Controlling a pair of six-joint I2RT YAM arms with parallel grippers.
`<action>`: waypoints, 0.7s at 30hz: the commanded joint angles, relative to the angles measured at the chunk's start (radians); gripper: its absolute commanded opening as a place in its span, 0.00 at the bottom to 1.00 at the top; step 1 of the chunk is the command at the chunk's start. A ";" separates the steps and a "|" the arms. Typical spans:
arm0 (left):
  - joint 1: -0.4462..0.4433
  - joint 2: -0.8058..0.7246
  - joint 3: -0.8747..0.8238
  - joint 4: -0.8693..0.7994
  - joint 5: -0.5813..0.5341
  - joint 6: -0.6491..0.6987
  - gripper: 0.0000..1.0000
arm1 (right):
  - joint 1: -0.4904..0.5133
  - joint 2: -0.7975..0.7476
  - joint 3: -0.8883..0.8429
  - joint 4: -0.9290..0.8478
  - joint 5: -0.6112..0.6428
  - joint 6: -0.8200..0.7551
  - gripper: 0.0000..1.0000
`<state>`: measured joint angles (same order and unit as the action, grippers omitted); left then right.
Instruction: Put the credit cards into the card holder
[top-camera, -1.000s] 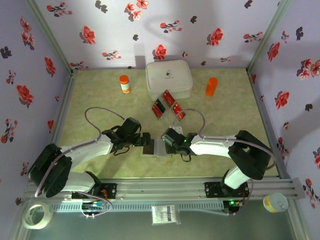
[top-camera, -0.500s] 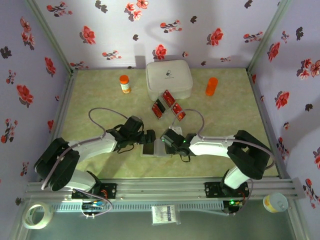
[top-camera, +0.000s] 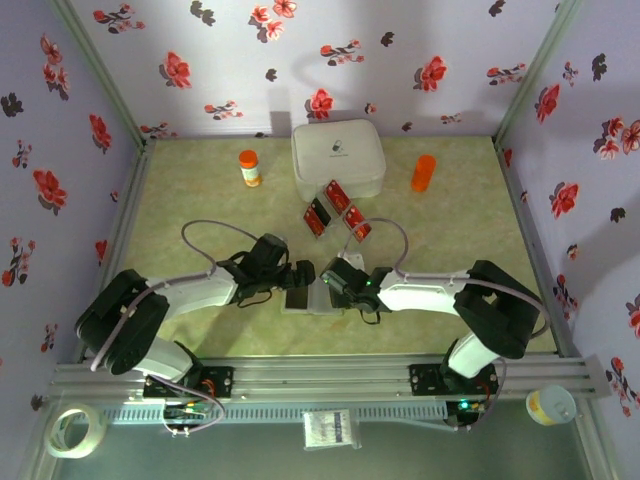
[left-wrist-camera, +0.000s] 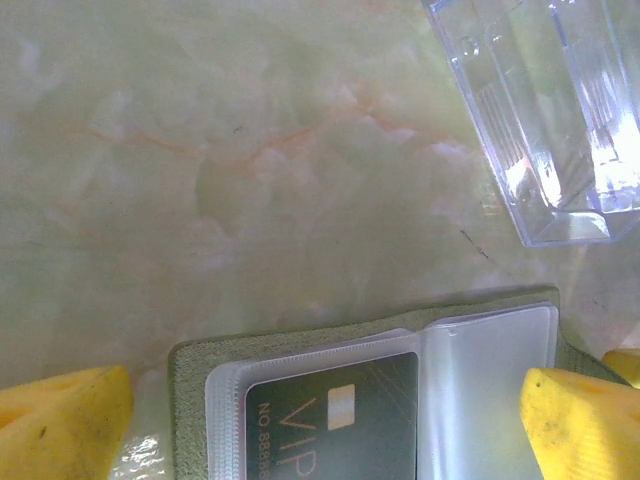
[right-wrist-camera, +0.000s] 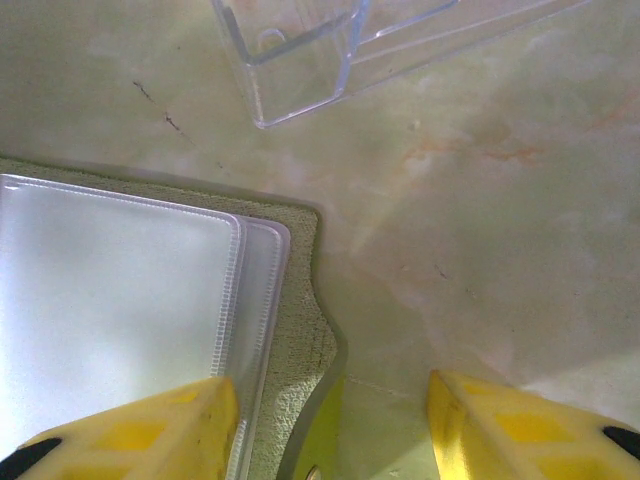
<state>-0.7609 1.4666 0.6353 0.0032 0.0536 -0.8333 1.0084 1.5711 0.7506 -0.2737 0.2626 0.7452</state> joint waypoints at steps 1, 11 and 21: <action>0.006 0.015 -0.011 0.035 0.024 -0.014 1.00 | 0.008 0.037 -0.011 -0.034 0.019 0.022 0.54; 0.006 0.016 -0.002 0.085 0.087 -0.025 1.00 | 0.007 0.046 -0.011 -0.031 0.018 0.023 0.53; 0.006 -0.080 -0.038 0.125 0.103 -0.060 1.00 | 0.008 0.031 0.017 -0.056 0.013 0.011 0.52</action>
<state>-0.7609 1.4250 0.6106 0.0792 0.1226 -0.8639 1.0092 1.5734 0.7540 -0.2749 0.2630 0.7452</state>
